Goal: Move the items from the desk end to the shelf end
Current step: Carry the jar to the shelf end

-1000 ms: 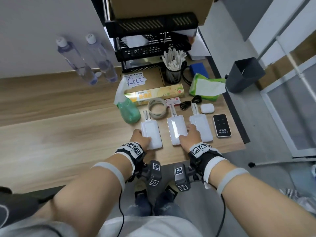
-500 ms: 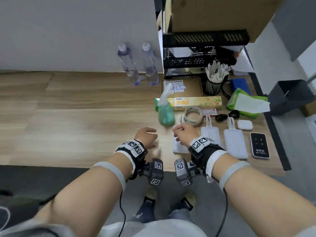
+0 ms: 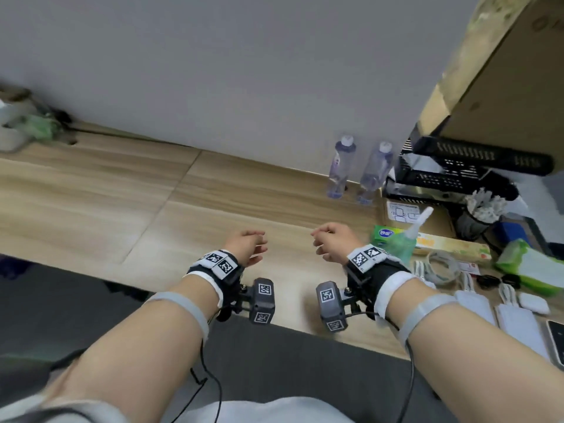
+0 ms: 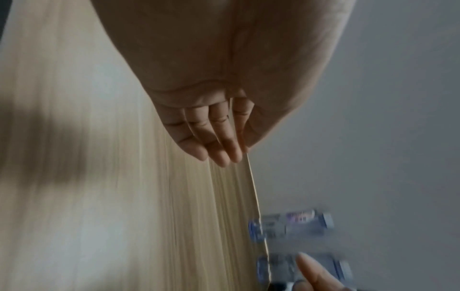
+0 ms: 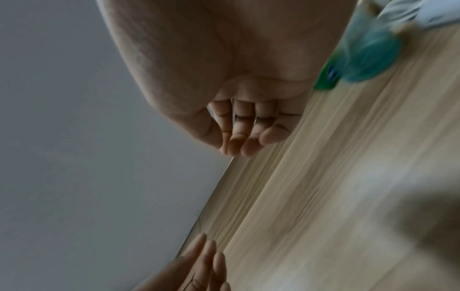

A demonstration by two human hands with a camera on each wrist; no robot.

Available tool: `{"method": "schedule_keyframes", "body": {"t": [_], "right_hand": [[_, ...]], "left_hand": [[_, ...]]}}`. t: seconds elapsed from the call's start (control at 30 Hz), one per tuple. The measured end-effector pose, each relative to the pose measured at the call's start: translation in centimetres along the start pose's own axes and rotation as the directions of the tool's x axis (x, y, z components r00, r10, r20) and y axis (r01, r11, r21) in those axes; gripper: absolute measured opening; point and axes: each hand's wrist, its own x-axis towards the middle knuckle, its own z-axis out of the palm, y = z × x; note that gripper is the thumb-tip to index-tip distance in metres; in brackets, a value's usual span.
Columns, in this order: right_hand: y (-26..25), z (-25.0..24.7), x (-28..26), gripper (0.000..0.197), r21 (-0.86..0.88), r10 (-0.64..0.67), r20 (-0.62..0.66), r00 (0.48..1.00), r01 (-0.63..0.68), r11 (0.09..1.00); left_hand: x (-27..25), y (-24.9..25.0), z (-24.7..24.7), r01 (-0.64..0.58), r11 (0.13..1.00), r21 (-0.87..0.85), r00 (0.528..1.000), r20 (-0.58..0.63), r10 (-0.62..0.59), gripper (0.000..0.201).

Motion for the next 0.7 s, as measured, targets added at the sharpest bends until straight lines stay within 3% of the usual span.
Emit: {"method": "schedule_keyframes", "body": {"t": [0.27,0.5,0.7], "right_hand": [[-9.3,18.5,1.3,0.015,0.001,-0.059,0.199,0.978,0.060,0.998],[-15.9,33.9,3.6,0.016,-0.107,-0.099,0.427,0.899,0.159,0.981],[-21.1,47.0,6.8,0.012,-0.090,-0.082,0.591,0.802,0.167,0.982]], "left_hand": [[-0.9,1.7,-20.7,-0.139,0.978,-0.154,0.969,-0.224,0.102,0.013],[-0.9,2.1,-34.9,-0.225,0.922,-0.314,0.901,-0.427,0.074,0.014],[0.8,3.6,-46.1,-0.267,0.909,-0.320,0.833,-0.552,0.050,0.022]]}}
